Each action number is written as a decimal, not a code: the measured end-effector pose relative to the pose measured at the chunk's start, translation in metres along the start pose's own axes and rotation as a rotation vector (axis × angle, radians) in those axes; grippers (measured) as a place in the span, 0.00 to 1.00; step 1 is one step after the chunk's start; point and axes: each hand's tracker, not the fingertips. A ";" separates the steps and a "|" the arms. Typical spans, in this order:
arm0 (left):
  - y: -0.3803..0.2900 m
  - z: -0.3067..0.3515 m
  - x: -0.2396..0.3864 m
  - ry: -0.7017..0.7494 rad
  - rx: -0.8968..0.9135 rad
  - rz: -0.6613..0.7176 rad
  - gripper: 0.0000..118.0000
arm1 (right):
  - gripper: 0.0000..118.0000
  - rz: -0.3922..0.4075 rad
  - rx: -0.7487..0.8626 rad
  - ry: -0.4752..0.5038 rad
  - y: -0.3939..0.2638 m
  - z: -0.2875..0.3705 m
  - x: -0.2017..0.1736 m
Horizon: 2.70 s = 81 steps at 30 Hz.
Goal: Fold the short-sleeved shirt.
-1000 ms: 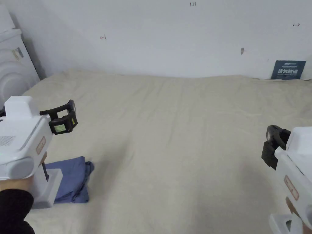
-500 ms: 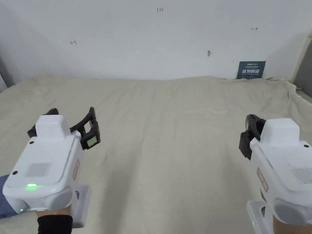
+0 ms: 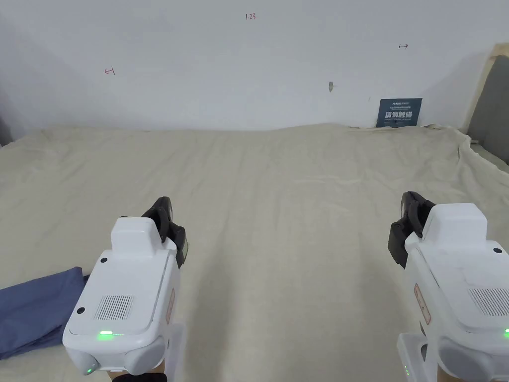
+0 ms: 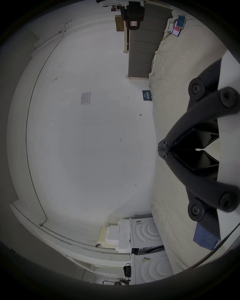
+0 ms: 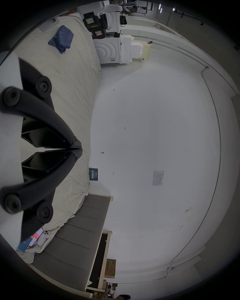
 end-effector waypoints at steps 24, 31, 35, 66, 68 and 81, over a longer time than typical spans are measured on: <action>-0.002 0.001 0.010 -0.035 0.002 0.007 0.00 | 0.00 -0.011 -0.003 -0.004 -0.001 0.000 0.005; -0.002 0.001 0.009 -0.033 -0.002 0.016 0.00 | 0.00 -0.009 0.000 -0.005 -0.001 0.001 0.007; -0.003 0.001 0.009 -0.033 -0.001 0.014 0.00 | 0.00 -0.006 0.001 -0.006 0.001 0.003 0.005; -0.003 0.002 -0.001 -0.028 -0.009 0.057 0.05 | 0.11 -0.009 -0.009 -0.006 0.001 0.002 0.007; -0.005 0.002 -0.001 -0.010 -0.008 0.059 0.29 | 0.49 -0.010 -0.015 -0.009 0.002 0.003 0.006; -0.011 0.003 -0.002 -0.019 -0.023 0.049 1.00 | 1.00 -0.037 -0.018 -0.012 0.002 0.005 0.010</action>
